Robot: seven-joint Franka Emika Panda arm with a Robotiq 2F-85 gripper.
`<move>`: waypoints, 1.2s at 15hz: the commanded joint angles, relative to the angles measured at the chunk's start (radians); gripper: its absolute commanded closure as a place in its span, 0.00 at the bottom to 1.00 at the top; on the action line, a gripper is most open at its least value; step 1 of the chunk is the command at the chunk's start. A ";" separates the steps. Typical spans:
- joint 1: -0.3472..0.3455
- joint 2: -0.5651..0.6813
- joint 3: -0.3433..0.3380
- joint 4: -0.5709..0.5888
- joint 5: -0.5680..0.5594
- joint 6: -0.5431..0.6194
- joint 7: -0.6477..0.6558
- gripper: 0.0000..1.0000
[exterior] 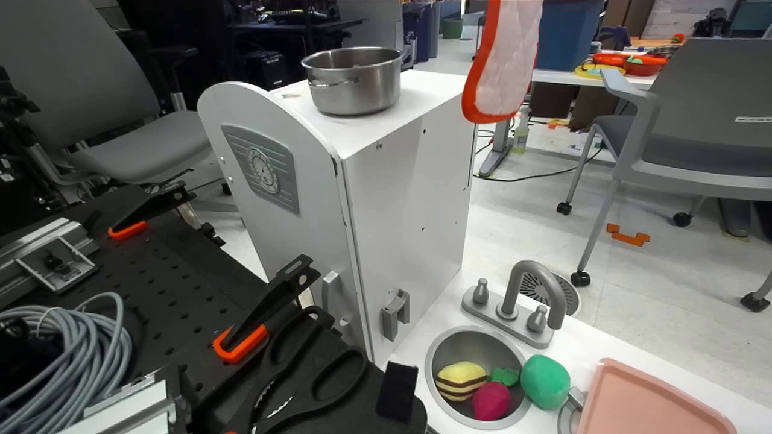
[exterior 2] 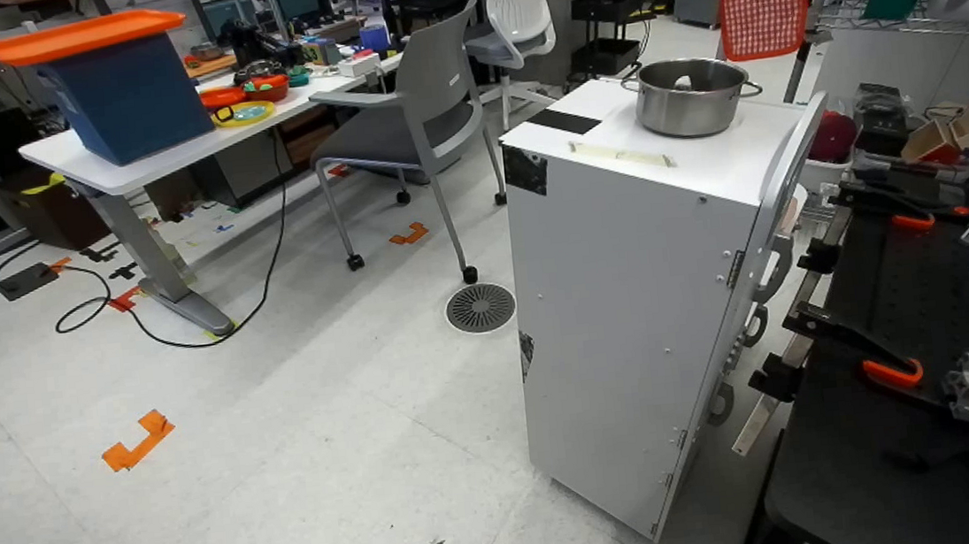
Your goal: Take the cloth off of the pot
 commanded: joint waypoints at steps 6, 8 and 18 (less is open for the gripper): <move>-0.014 0.019 -0.004 0.058 -0.006 -0.004 0.088 0.45; -0.015 0.016 -0.004 0.054 -0.005 -0.002 0.091 0.30; -0.006 -0.048 0.003 -0.016 0.002 0.013 0.029 0.00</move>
